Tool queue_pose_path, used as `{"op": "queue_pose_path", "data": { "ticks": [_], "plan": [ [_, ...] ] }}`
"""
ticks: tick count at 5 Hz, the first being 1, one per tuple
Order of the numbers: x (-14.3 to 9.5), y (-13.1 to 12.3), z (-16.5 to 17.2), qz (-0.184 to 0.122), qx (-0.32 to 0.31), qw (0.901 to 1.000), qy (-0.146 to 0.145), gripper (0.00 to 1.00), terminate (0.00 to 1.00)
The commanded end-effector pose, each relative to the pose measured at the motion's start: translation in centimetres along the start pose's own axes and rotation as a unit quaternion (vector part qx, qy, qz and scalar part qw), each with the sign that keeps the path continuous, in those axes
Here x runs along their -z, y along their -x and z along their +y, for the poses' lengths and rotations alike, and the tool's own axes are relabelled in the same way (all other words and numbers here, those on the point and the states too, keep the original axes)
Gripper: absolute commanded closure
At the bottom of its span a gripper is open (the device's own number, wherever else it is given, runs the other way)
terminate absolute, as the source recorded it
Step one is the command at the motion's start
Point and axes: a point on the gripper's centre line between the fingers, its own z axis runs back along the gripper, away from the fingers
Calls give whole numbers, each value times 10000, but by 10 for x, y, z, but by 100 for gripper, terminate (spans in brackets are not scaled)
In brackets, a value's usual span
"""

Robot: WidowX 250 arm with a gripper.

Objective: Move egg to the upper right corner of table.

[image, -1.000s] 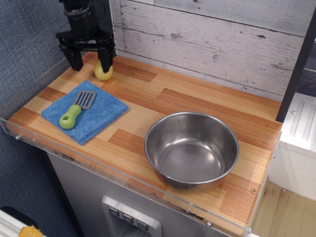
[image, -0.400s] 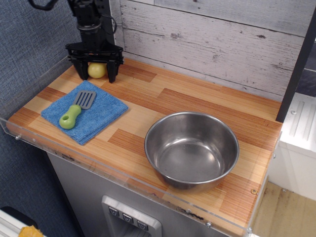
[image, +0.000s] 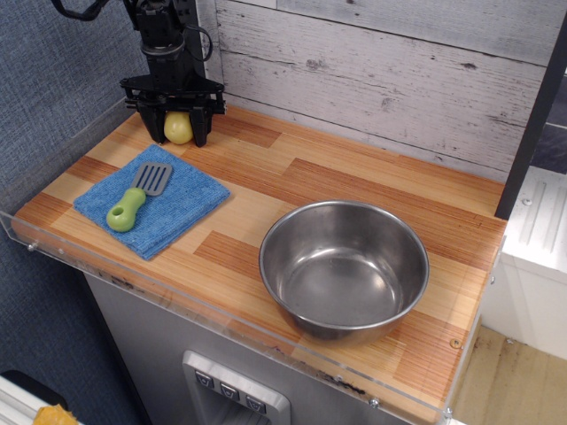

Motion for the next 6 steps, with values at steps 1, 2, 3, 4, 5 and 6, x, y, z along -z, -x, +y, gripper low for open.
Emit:
{"op": "queue_pose_path", "data": {
  "ticks": [1, 2, 3, 4, 5, 6],
  "plan": [
    [-90, 0, -27, -974, 80, 9945, 366, 100, 0],
    [-107, -5, -69, -1173, 720, 9840, 1128, 100, 0],
    [-118, 4, -117, -801, 1131, 9776, 1582, 100, 0],
    [-133, 31, -159, -577, 1164, 9768, 1704, 100, 0],
    [-137, 62, -189, -318, 1258, 9820, 1371, 100, 0],
    [-129, 80, -203, -326, 1212, 9876, 945, 100, 0]
  ]
}}
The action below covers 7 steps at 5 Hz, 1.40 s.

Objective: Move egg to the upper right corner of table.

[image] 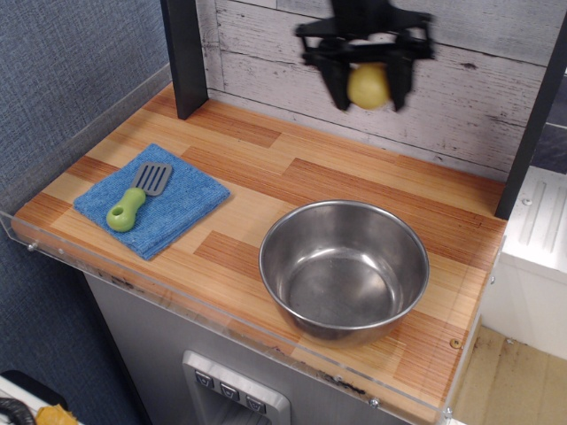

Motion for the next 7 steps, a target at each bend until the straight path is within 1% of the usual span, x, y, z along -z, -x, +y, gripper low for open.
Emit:
{"op": "queue_pose_path", "data": {
  "ticks": [1, 2, 3, 4, 5, 6, 7],
  "plan": [
    [17, 16, -25, -413, -99, 9974, -588, 100, 0],
    [60, 9, -27, -393, -188, 9971, -628, 100, 0],
    [83, -1, -30, -263, -180, 9985, -437, 100, 0],
    [95, -2, -33, -126, -135, 9990, -416, 100, 0],
    [98, -2, -32, -77, -115, 9991, -396, 100, 0],
    [88, -2, -35, -66, 102, 9990, -429, 0, 0],
    [66, -2, -37, -322, 187, 9982, -475, 0, 0]
  ]
}}
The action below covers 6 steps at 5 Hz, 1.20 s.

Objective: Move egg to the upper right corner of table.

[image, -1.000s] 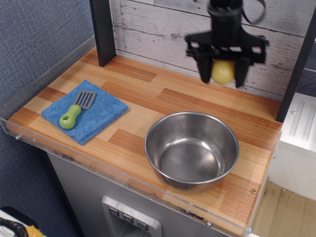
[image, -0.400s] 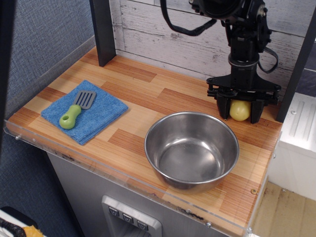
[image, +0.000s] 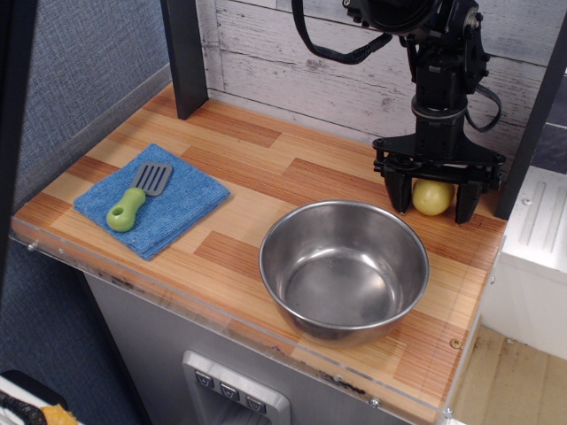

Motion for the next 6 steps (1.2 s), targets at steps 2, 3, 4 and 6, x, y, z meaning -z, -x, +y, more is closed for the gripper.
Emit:
{"op": "queue_pose_path", "data": {
  "ticks": [2, 3, 4, 6],
  "plan": [
    [-107, -8, 10, -1211, -4, 9923, 253, 0, 0],
    [-142, -10, 24, -1356, -117, 9898, 427, 0, 0],
    [-170, 0, 58, -891, -256, 9930, 728, 0, 0],
    [-189, 35, 103, -834, -159, 9964, -65, 0, 0]
  ]
}}
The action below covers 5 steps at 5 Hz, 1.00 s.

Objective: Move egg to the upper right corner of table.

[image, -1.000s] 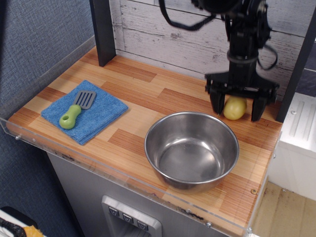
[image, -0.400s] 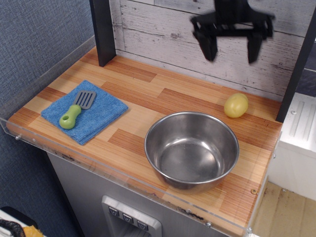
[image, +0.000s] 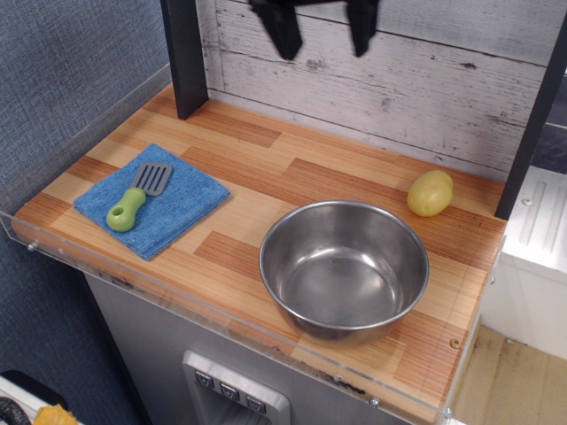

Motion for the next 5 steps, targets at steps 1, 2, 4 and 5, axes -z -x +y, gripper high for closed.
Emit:
{"op": "queue_pose_path", "data": {
  "ticks": [1, 2, 4, 5],
  "plan": [
    [-28, 33, 29, -186, 400, 9960, -776, 0, 0],
    [-30, 46, 38, -222, 414, 9963, -713, 0, 0],
    [-20, 50, 42, -165, 669, 9956, -627, 0, 0],
    [-20, 50, 42, -165, 669, 9956, -627, 0, 100]
  ]
}}
